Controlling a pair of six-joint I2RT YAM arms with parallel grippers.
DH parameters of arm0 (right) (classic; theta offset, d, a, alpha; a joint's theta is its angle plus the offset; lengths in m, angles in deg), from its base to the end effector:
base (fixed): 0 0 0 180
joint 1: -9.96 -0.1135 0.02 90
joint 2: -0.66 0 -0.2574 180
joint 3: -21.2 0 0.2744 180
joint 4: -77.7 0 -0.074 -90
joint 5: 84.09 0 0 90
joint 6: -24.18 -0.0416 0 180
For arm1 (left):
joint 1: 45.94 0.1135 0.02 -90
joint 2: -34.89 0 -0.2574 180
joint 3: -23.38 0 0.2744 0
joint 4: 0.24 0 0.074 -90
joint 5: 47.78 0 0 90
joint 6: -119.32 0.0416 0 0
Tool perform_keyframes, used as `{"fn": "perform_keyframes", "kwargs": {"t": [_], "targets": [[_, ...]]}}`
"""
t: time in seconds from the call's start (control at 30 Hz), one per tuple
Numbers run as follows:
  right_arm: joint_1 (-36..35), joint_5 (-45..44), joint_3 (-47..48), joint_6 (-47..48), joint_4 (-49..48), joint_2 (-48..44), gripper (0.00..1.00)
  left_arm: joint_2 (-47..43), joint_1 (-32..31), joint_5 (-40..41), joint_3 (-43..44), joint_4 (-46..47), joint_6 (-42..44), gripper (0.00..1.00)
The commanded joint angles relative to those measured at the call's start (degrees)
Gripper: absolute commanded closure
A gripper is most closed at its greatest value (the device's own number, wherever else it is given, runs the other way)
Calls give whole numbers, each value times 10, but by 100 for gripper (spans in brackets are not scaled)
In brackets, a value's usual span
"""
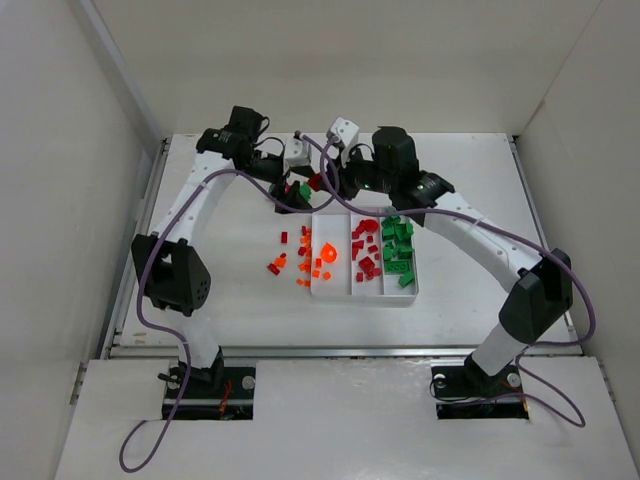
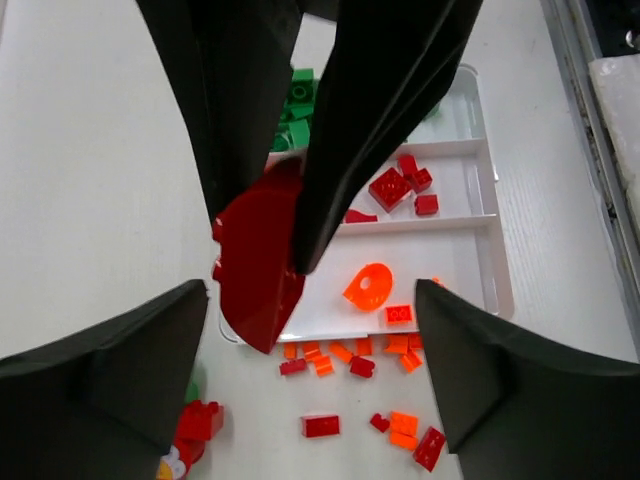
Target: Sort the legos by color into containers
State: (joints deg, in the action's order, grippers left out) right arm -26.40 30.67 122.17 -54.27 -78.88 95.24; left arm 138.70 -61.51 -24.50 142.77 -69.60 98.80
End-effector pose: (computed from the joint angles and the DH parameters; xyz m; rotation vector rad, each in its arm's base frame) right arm 0.3280 0.2631 0.3679 -1.0392 1.5896 0.6997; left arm 0.3743 -0.1440 0.3642 1.6248 1.1514 -0.8539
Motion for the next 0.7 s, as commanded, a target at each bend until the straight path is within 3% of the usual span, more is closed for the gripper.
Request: {"fn": "perform_keyframes", "kwargs": {"t": [0.0,0.07,0.17,0.23,0.27,0.3,0.43,0.57,0.63,0.67], "targets": [[17,-78,-27,-25,-34,-41,100,-10,-4,42,-36,35,-87,12],[34,-107,-64,-55,-34,-59,100,-15,-4,107,-70,87,-135,0],[75,-150,-117,-99,-29,-76,100,-30,23,153,-125,180,-239,0],[88,-195,-133,-106,7,-76,100,-50,30,245,-157,254,-320,0],[88,-213,-133,-111,28,-53,100,-50,30,294,-167,309,-380,0],[88,-225,-125,-111,52,-39,100,-50,30,408,-182,331,-404,0],[88,-223,-76,-111,164,38,100,-50,25,646,-229,417,-445,0],[88,-223,-48,-123,237,86,100,-44,32,667,-265,439,-466,0],[88,-223,-31,-123,253,105,89,-44,32,651,-284,446,-466,0],[88,-223,-26,-123,259,105,79,-44,32,640,-284,453,-466,0]]}}
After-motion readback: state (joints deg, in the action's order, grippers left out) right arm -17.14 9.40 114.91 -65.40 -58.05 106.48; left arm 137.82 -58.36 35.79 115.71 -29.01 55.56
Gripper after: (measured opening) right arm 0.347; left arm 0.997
